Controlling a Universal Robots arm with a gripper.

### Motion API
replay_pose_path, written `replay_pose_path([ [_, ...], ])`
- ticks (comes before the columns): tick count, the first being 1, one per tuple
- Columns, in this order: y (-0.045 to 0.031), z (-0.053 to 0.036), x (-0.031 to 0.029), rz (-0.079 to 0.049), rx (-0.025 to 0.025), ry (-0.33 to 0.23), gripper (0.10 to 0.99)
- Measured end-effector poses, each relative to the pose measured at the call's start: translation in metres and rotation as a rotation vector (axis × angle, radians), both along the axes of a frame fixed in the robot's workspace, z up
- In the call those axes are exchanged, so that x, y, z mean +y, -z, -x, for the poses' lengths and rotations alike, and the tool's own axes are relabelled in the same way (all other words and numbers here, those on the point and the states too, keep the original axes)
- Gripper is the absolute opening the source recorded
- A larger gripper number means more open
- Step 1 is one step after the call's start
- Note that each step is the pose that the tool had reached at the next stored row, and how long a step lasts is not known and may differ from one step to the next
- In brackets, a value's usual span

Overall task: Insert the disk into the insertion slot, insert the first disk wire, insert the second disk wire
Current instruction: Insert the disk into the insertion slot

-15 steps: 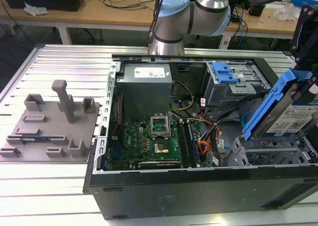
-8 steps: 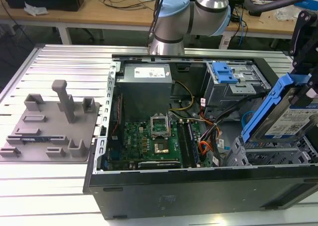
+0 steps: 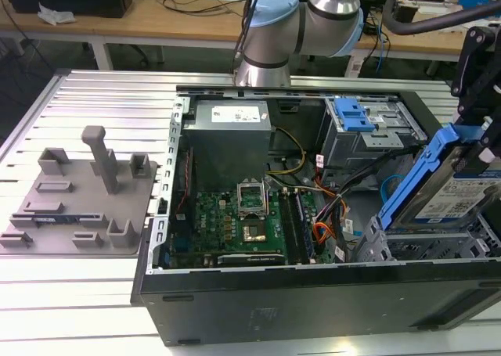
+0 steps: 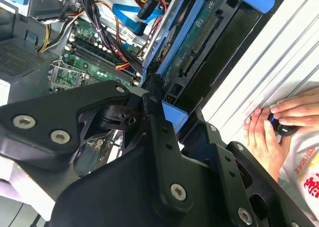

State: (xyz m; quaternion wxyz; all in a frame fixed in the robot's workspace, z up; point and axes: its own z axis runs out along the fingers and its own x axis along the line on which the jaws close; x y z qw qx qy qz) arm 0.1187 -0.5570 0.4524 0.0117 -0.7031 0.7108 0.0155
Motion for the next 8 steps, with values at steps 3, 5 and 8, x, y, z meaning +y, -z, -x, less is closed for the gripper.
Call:
replay_pose_path([
  [3, 0.0030, 0.0000, -0.0002, 0.000, 0.0000, -0.003, 0.365],
  [5, 0.0054, 0.0000, -0.0003, 0.000, 0.0001, -0.004, 0.365],
  [8, 0.0124, 0.0000, -0.0007, 0.000, 0.0001, -0.007, 0.365],
])
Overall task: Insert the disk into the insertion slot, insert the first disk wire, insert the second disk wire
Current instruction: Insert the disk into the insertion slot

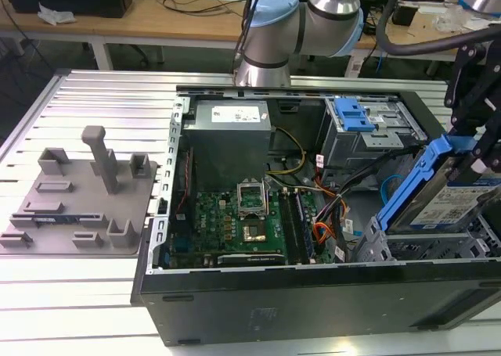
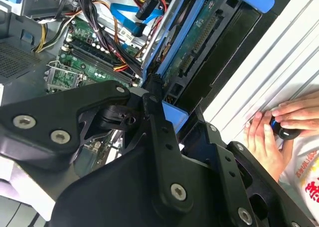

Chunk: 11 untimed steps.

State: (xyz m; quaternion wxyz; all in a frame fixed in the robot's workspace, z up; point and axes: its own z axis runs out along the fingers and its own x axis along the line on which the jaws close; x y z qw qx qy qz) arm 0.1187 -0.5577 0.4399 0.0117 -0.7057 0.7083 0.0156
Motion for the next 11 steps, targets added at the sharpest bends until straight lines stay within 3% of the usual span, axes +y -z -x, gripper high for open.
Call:
replay_pose_path([
  [9, 0.0199, 0.0000, -0.0017, 0.000, 0.0000, -0.007, 0.365],
  [11, 0.0238, 0.0000, -0.0018, 0.000, 0.0000, -0.008, 0.431],
])
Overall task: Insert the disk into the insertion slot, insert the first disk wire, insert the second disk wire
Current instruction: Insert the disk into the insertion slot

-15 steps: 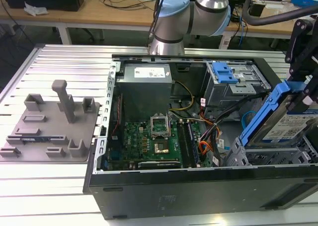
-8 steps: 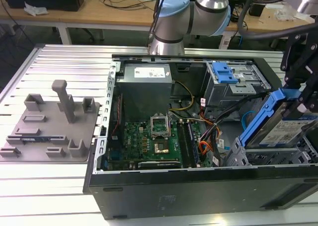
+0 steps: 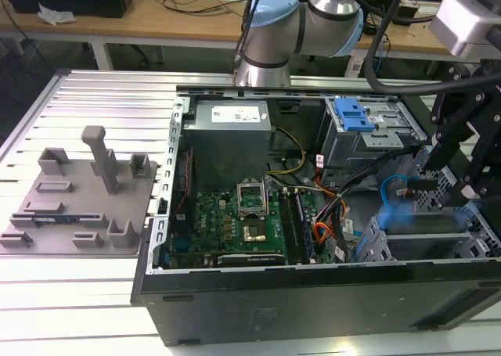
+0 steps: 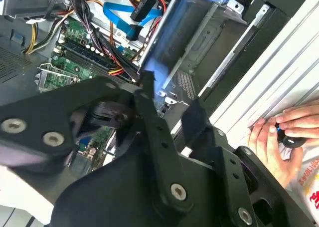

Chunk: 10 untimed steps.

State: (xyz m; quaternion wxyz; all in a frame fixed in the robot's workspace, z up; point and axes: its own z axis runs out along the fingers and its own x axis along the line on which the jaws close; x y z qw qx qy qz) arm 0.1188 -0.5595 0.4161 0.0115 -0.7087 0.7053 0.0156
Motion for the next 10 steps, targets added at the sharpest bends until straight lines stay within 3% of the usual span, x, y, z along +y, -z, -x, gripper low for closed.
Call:
replay_pose_path([
  [1, 0.0001, 0.0000, 0.0000, 0.000, 0.0001, 0.000, 0.557],
  [3, 0.0002, 0.0000, 0.0000, 0.000, 0.0001, 0.000, 0.557],
  [4, 0.0002, 0.0000, 0.0000, 0.000, 0.0000, 0.000, 0.620],
  [10, 0.0002, 0.0000, 0.0000, 0.002, 0.0000, 0.000, 0.620],
])
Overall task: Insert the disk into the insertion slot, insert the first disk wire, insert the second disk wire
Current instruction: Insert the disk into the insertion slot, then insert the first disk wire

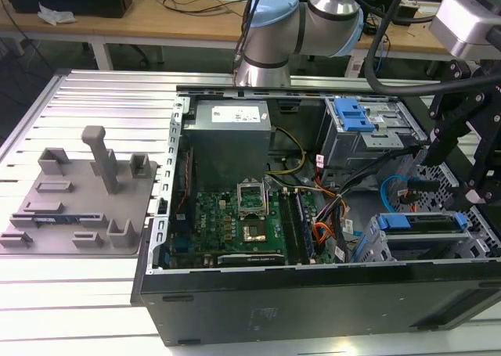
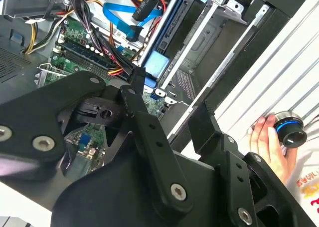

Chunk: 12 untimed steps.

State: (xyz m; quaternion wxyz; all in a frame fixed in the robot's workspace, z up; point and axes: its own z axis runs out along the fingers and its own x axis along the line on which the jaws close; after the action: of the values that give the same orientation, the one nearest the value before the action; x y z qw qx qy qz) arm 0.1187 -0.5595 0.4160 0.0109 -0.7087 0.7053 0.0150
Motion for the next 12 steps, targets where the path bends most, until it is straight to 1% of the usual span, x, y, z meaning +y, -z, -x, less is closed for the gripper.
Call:
replay_pose_path([
  [12, 0.0001, 0.0000, 0.0005, 0.005, -0.0001, 0.000, 0.620],
])
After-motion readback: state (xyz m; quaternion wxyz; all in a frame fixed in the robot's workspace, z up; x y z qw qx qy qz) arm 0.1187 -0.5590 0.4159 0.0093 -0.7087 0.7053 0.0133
